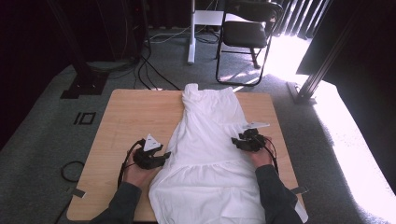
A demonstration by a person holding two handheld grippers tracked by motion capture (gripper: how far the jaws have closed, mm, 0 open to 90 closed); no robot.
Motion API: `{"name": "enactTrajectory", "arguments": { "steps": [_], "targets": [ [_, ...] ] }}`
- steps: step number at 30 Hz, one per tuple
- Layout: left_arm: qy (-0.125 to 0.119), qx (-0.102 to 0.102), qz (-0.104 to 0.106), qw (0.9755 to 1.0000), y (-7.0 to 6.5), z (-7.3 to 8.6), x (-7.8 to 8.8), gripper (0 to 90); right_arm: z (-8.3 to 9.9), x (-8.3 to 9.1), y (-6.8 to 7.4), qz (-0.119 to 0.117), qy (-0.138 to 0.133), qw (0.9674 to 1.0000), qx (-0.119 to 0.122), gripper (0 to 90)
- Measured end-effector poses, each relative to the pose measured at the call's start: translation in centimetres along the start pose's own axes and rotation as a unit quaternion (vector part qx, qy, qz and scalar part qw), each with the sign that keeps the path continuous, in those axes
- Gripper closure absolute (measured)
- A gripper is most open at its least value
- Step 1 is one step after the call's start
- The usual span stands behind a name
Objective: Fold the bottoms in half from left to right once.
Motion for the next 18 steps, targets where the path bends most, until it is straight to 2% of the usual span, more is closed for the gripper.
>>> {"name": "enactTrajectory", "arguments": {
  "steps": [2,3,4,7,10,12,13,15,18],
  "targets": [
    [0.003,-0.001,0.002,1.0,-0.1,0.0,-0.4,53.0,-0.1,-0.6,0.0,-0.003,0.005,1.0,0.0,52.4],
    [0.011,0.003,0.004,0.9999,-0.2,0.2,-1.4,53.0,-0.2,-1.2,0.0,-0.006,0.006,1.0,0.0,51.8],
    [0.014,0.004,0.005,0.9999,-0.2,0.3,-1.6,53.0,-0.3,-2.4,0.0,-0.016,0.016,0.9997,-0.003,52.5],
    [0.021,0.004,0.008,0.9997,-0.4,0.6,-2.4,53.0,-0.3,-3.2,0.1,-0.026,0.024,0.9993,-0.01,53.0],
    [0.025,0.007,0.009,0.9996,-0.3,0.8,-2.8,52.8,0.1,-3.6,0.1,-0.035,0.04,0.9985,-0.009,62.3],
    [0.023,0.009,0.009,0.9997,-0.2,0.7,-3.0,52.7,0.4,-3.6,0.2,-0.04,0.05,0.9979,-0.004,82.2],
    [0.023,0.011,0.009,0.9996,-0.2,0.7,-3.0,52.6,0.4,-3.4,0.3,-0.036,0.051,0.998,0.0,88.7],
    [0.022,0.012,0.009,0.9997,-0.1,0.6,-3.0,52.2,0.2,-3.1,0.3,-0.035,0.048,0.9983,0.002,89.2],
    [0.024,0.014,0.006,0.9996,0.1,0.6,-3.1,51.3,-1.4,-1.0,0.5,-0.03,0.007,0.9992,0.024,89.9]
  ]
}}
Point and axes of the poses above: each handheld gripper's, and its own axes: x roughly backward along the jaws, z roughly out of its underside, y roughly to its left, the point moved 10 cm from there along -x, roughly forward along the jaws, and after that the axes turned 1 degree about -z, right-handed, at the moved point
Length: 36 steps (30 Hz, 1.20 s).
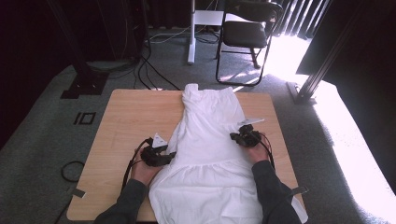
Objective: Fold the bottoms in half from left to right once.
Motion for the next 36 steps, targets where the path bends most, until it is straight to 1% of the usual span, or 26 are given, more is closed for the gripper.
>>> {"name": "enactTrajectory", "arguments": {
  "steps": [2,3,4,5,6,7,8,10,11,12,14,16,18,22,23,24,25,26,28,29,30,32,33,34,35,36],
  "targets": [
    [0.003,0.001,-0.002,1.0,0.1,0.0,-0.2,50.8,-1.0,1.5,-0.2,0.009,-0.021,0.9997,0.006,90.0],
    [0.003,0.001,-0.002,1.0,0.1,0.0,-0.2,50.8,-1.0,1.5,-0.2,0.009,-0.021,0.9997,0.006,90.0],
    [0.005,0.001,-0.002,1.0,0.1,0.0,-0.4,50.8,-1.7,2.7,-0.4,0.014,-0.038,0.9992,0.006,89.9],
    [0.007,0.002,-0.002,1.0,0.0,0.0,-0.6,50.6,-2.3,4.2,-1.3,0.035,-0.051,0.998,0.011,90.0],
    [0.016,-0.005,-0.005,0.9998,-0.1,0.1,-1.0,50.6,-2.3,5.4,-2.8,0.06,-0.055,0.9967,0.002,90.0],
    [0.023,-0.006,-0.005,0.9997,-0.2,0.3,-1.3,50.6,-2.0,5.7,-3.7,0.074,-0.054,0.9958,-0.005,90.0],
    [0.027,-0.01,-0.005,0.9996,-0.4,0.5,-1.6,50.5,-1.6,6.0,-4.7,0.08,-0.054,0.9952,-0.018,90.0],
    [0.038,-0.017,-0.001,0.9991,-0.7,0.8,-2.1,50.5,-0.5,6.1,-6.6,0.105,-0.049,0.9925,-0.04,90.0],
    [0.038,-0.017,-0.001,0.9991,-0.7,0.8,-2.1,50.5,-0.5,6.1,-6.6,0.105,-0.049,0.9925,-0.04,90.0],
    [0.043,-0.021,-0.001,0.9988,-1.0,1.1,-2.6,50.5,1.1,5.3,-7.9,0.111,-0.033,0.9913,-0.062,89.8],
    [0.042,-0.021,0.001,0.9989,-1.1,0.9,-2.8,50.4,2.9,3.8,-8.6,0.113,-0.004,0.9912,-0.069,89.7],
    [0.036,-0.02,0.001,0.9991,-1.1,0.3,-2.9,50.4,4.4,2.7,-9.0,0.115,0.014,0.9903,-0.078,89.4],
    [0.03,-0.024,-0.001,0.9993,-1.0,-0.7,-3.2,50.3,5.1,2.0,-9.0,0.109,0.015,0.9902,-0.085,89.1],
    [0.016,-0.012,0.004,0.9998,-1.0,-3.1,-4.6,47.6,5.2,1.6,-8.7,0.112,0.017,0.9905,-0.078,88.5],
    [0.016,-0.012,0.004,0.9998,-1.0,-3.1,-4.6,47.3,5.1,1.6,-8.7,0.113,0.017,0.9905,-0.077,88.5],
    [0.02,0.001,0.011,0.9997,-0.9,-3.8,-5.7,47.2,5.1,1.6,-8.7,0.113,0.017,0.9906,-0.076,88.6],
    [0.02,0.001,0.011,0.9997,-0.9,-3.8,-5.7,46.9,5.1,1.6,-8.7,0.113,0.017,0.9906,-0.076,88.6],
    [0.027,0.018,0.01,0.9994,-0.7,-4.1,-6.8,46.5,5.1,1.7,-8.7,0.109,0.018,0.991,-0.075,88.6],
    [0.033,0.034,0.014,0.9988,-0.6,-4.1,-7.6,46.5,5.2,1.7,-8.6,0.108,0.021,0.9913,-0.073,88.5],
    [0.036,0.036,0.013,0.9986,-0.6,-4.0,-7.9,46.5,5.2,1.7,-8.6,0.107,0.021,0.9915,-0.072,88.5],
    [0.031,0.04,0.009,0.9987,-0.6,-4.2,-8.1,46.1,5.2,1.6,-8.6,0.106,0.02,0.9915,-0.073,88.5],
    [0.03,0.032,0.003,0.999,-0.6,-4.3,-8.2,46.3,5.2,1.6,-8.5,0.105,0.02,0.9918,-0.07,88.6],
    [0.032,0.021,-0.009,0.9992,-0.4,-4.2,-8.2,49.0,5.2,1.6,-8.5,0.105,0.02,0.9918,-0.069,88.6],
    [0.033,0.016,-0.004,0.9993,-0.6,-4.2,-8.2,55.4,5.1,1.7,-8.5,0.105,0.019,0.9918,-0.069,88.8],
    [0.033,0.023,0.018,0.999,-0.9,-4.2,-8.1,71.1,5.0,1.8,-8.4,0.104,0.016,0.9919,-0.071,89.1],
    [0.036,0.025,0.03,0.9986,-1.1,-4.2,-8.0,85.9,5.0,1.9,-8.5,0.104,0.014,0.9919,-0.072,89.3]
  ]
}}
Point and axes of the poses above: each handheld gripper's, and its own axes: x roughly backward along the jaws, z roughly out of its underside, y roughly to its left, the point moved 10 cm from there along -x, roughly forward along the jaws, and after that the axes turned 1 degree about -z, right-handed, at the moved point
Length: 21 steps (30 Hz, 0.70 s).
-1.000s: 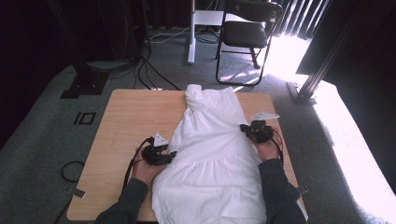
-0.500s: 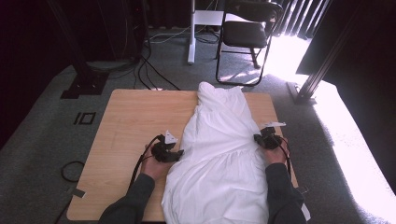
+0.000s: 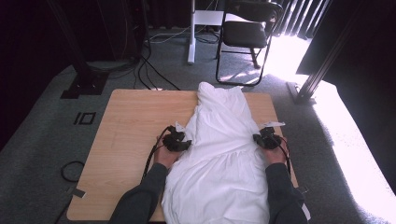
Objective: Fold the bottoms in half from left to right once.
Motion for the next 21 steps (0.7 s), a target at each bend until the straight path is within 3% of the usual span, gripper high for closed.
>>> {"name": "enactTrajectory", "arguments": {
  "steps": [3,4,6,9,12,14,15,17,19,20,21],
  "targets": [
    [0.008,-0.018,-0.016,0.9997,0.0,0.1,0.3,89.9,-0.5,0.8,-0.2,0.005,-0.015,0.9999,0.002,89.8],
    [-0.004,-0.024,-0.018,0.9995,-0.2,-0.2,1.2,90.0,-0.8,1.2,-0.3,0.008,-0.023,0.9997,0.003,89.9],
    [-0.029,-0.018,-0.013,0.9993,-0.4,-0.7,2.6,90.0,-1.3,2.2,-0.6,0.011,-0.038,0.9992,0.006,90.0],
    [-0.053,-0.022,-0.005,0.9983,-1.1,-0.9,4.3,90.0,-1.6,3.1,-1.2,0.014,-0.042,0.999,0.005,90.0],
    [-0.055,-0.03,-0.002,0.998,-1.8,-0.9,4.3,89.8,-1.4,3.4,-1.6,0.015,-0.046,0.9988,0.0,90.0],
    [-0.059,-0.015,0.005,0.9981,-2.0,-1.1,3.9,89.3,-0.9,2.9,-1.8,0.023,-0.04,0.9989,-0.003,90.0],
    [-0.06,-0.011,0.01,0.9981,-2.1,-1.2,3.7,87.7,-0.7,2.6,-1.9,0.029,-0.037,0.9989,-0.002,90.0],
    [-0.06,-0.011,0.004,0.9981,-2.0,-1.3,3.4,70.3,-0.3,2.0,-2.1,0.042,-0.029,0.9987,0.001,89.7],
    [-0.059,-0.011,-0.006,0.9982,-1.8,-1.4,3.0,61.1,-0.1,1.7,-2.2,0.049,-0.025,0.9985,0.003,89.5],
    [-0.057,0.002,-0.011,0.9983,-1.2,-1.4,2.6,57.1,0.0,1.3,-2.4,0.055,-0.023,0.9982,-0.005,89.0],
    [-0.057,0.002,-0.011,0.9983,-1.2,-1.4,2.6,55.2,0.1,1.1,-2.5,0.056,-0.022,0.9982,-0.008,88.3]
  ]
}}
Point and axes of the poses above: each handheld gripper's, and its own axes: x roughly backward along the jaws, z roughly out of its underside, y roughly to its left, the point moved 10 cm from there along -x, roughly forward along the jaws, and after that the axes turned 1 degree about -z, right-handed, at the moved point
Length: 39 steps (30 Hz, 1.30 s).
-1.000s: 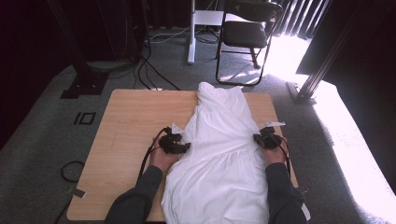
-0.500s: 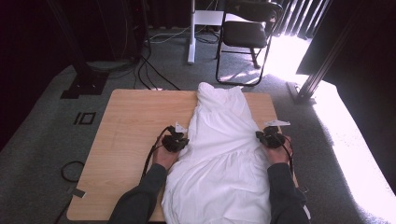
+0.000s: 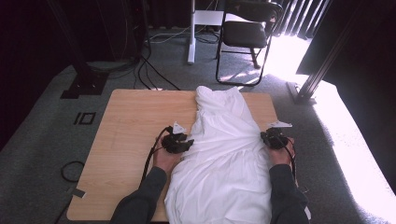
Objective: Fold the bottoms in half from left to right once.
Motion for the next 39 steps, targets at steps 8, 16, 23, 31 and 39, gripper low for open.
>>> {"name": "enactTrajectory", "arguments": {
  "steps": [8,16,23,31,39],
  "targets": [
    [0.014,0.035,0.0,0.9993,1.1,-0.3,-2.3,40.5,1.0,-1.1,0.0,-0.008,0.027,0.9993,-0.025,59.6],
    [0.046,0.046,-0.007,0.9979,1.5,-0.9,-4.7,34.9,0.6,-1.9,0.3,-0.005,0.032,0.9987,-0.038,38.6],
    [0.06,0.013,0.023,0.9978,0.3,-0.9,-5.4,75.6,0.8,-2.3,1.6,-0.04,0.038,0.9973,-0.048,81.9],
    [0.058,0.001,0.029,0.9979,0.7,1.7,-2.3,86.1,2.1,-0.9,3.8,-0.064,0.039,0.9964,-0.039,85.3],
    [0.066,-0.004,0.022,0.9976,0.1,6.2,2.9,85.2,5.2,2.6,8.9,-0.098,0.039,0.9944,0.003,83.5]
  ]
}}
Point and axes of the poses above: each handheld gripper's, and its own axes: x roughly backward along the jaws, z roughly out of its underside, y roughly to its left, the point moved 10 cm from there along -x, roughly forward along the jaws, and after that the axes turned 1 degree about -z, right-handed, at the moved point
